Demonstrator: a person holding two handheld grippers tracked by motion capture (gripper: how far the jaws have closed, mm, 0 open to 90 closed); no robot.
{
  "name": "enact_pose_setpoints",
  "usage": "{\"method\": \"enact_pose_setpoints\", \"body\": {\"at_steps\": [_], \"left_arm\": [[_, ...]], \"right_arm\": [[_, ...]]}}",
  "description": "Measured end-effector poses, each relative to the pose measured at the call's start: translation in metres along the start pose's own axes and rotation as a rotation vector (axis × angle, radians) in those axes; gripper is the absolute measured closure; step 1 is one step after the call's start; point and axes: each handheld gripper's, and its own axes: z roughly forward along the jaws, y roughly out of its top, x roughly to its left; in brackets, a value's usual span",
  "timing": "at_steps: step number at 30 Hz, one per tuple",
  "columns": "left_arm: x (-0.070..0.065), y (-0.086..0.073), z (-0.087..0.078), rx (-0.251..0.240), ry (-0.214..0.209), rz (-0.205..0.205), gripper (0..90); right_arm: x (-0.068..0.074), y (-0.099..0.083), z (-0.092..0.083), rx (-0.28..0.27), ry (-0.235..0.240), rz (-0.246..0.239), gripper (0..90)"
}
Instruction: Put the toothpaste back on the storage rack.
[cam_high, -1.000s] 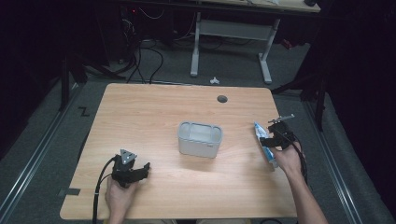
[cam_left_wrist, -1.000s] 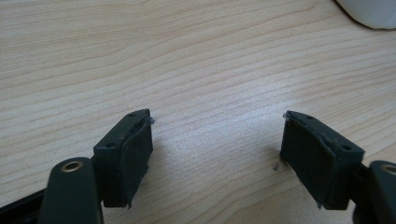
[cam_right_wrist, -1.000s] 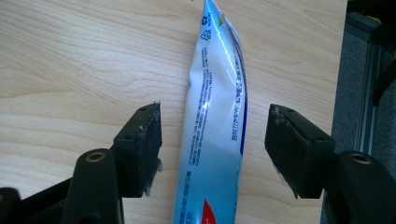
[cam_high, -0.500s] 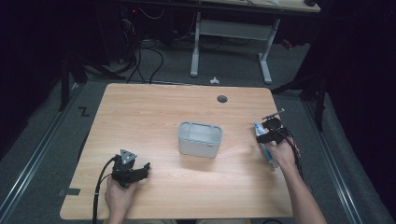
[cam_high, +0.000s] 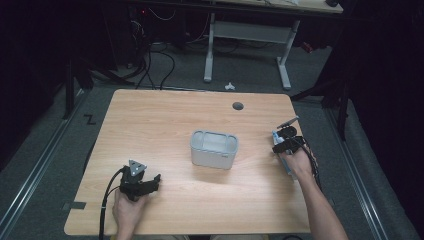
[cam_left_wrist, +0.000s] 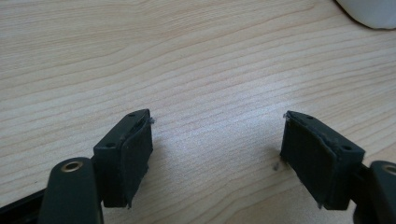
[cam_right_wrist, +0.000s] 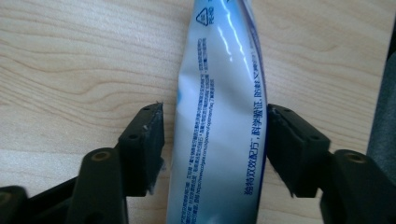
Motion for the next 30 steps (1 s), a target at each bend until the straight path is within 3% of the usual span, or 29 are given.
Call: {"method": "enact_pose_setpoints", "body": {"at_steps": [4, 11, 15, 17, 21, 30], "left_arm": [[0.0, 0.0, 0.0, 0.0, 0.0, 0.0, 25.4], [0.0, 0.0, 0.0, 0.0, 0.0, 0.0, 25.5], [0.0, 0.0, 0.0, 0.0, 0.001, 0.001, 25.5], [0.0, 0.0, 0.0, 0.0, 0.001, 0.001, 25.5], [0.0, 0.0, 0.0, 0.0, 0.001, 0.001, 25.5], [0.0, 0.0, 0.0, 0.001, 0.002, 0.002, 25.7]], "right_arm": [[-0.002, 0.0, 0.005, 0.038, 0.0, 0.007, 46.0], [-0.007, 0.0, 0.005, 0.042, 0.037, 0.039, 51.8], [-0.01, 0.0, 0.002, 0.048, 0.049, 0.045, 59.4], [-0.011, -0.001, 0.001, 0.043, 0.067, 0.043, 68.7], [-0.008, 0.0, 0.001, 0.051, 0.056, 0.031, 70.4], [-0.011, -0.005, -0.003, 0.028, 0.116, 0.027, 71.4]]}}
